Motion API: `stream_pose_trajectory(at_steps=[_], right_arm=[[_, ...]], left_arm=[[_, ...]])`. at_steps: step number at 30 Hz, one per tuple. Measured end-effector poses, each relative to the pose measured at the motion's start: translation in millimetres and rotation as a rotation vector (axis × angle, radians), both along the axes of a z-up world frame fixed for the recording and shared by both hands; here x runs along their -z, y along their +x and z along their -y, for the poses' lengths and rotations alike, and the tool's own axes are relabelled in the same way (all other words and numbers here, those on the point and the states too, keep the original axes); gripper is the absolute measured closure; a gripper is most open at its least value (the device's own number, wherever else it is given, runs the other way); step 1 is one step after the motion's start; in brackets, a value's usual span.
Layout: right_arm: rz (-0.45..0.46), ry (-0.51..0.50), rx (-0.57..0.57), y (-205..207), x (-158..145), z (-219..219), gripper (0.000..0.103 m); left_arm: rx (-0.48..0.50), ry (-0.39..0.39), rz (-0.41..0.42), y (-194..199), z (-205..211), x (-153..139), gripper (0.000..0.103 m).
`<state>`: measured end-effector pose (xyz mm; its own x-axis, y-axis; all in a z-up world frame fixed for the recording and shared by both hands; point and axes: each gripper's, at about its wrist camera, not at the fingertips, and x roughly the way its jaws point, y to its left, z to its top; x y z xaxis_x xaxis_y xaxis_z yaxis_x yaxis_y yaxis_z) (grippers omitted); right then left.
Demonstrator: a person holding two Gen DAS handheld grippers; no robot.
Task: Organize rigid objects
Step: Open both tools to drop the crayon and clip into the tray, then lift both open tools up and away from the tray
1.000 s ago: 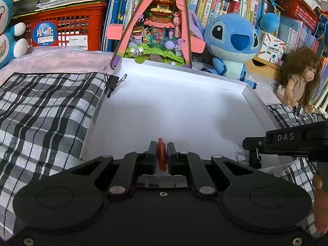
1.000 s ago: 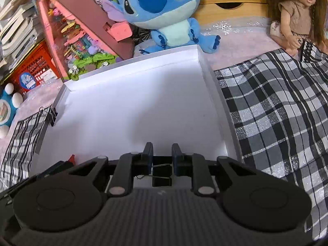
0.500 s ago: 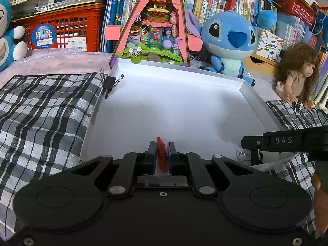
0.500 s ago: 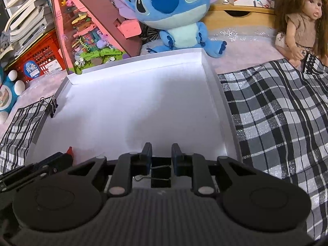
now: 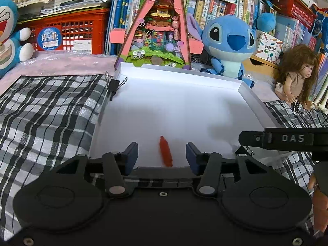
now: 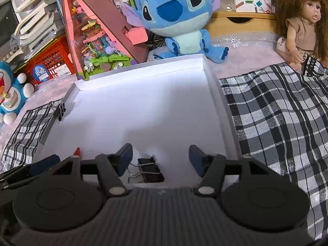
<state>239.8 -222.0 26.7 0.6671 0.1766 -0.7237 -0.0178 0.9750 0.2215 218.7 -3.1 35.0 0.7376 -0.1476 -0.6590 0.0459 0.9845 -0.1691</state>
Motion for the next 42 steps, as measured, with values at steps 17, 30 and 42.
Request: stream_pose_trajectory(at_steps=[17,30,42], right_arm=[[0.091,0.028,-0.045,-37,-18,3,0.015],[0.164,0.026,-0.114,-73,-32,2,0.01],[0.234,-0.011,-0.166,-111,-32,0,0.004]], left_arm=[[0.036,0.017,0.076,-39,-3,-18,0.035],[0.089,0.02,0.125,-81,0,-31,0.025],[0.105,0.022,0.142,-117,3,-28,0.023]])
